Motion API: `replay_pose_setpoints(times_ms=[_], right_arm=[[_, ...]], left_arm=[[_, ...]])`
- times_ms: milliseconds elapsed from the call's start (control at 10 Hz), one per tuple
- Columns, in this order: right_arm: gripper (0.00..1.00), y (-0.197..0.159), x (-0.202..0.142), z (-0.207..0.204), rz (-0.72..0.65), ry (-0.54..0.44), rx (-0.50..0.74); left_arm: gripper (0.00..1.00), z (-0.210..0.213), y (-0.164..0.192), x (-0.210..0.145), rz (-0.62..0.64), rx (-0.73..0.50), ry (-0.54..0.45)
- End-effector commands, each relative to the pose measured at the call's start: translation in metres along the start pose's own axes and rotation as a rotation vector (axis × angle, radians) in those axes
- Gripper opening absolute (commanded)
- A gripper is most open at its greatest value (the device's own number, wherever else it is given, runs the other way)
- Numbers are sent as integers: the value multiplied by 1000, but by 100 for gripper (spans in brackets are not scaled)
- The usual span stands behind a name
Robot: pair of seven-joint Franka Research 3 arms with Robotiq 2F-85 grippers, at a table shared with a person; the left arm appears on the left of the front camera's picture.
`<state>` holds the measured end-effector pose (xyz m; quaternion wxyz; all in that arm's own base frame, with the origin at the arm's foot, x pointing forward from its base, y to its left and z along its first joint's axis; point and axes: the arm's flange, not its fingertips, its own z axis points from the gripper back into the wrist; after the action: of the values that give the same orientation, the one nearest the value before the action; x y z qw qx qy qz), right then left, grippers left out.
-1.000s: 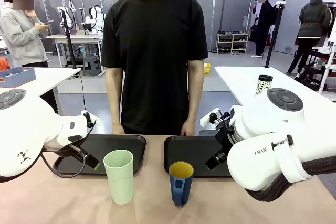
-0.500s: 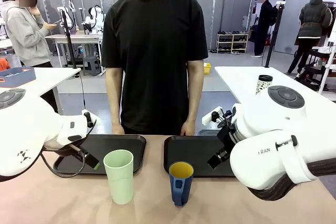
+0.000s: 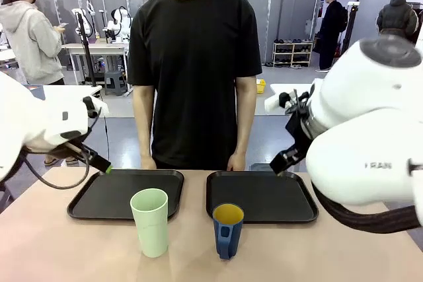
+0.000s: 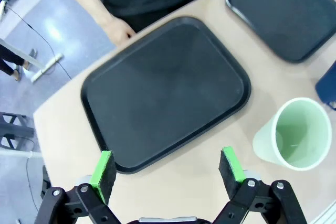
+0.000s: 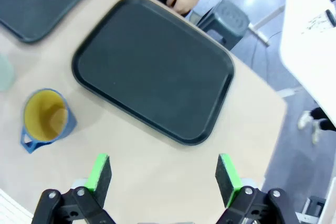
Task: Sort and store the cups by type.
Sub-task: Pick up the Reusable plastic cup.
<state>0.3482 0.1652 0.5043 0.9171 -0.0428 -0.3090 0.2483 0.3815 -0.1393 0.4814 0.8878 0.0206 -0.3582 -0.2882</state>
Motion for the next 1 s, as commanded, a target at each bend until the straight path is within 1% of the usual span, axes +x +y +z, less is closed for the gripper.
replay_pose_setpoints(times_ms=[0,100,400,500,600,900], right_arm=[[100,11,1,20,-28,-11,-34],[100,13,0,26,-16,-29,-50],[100,17,-6,31,-36,-50,-70],[100,20,-11,30,8,-66,-67],[100,11,5,37,-3,-45,-32],[100,12,6,37,4,-47,-35]], left_arm=[[100,27,-19,-11,-7,49,-13],[100,33,-20,-11,-36,47,-51],[100,39,-28,-9,-63,59,-53],[100,37,-29,-10,-92,84,-60],[100,40,-17,16,-59,30,-68],[100,40,-17,16,-72,33,-67]])
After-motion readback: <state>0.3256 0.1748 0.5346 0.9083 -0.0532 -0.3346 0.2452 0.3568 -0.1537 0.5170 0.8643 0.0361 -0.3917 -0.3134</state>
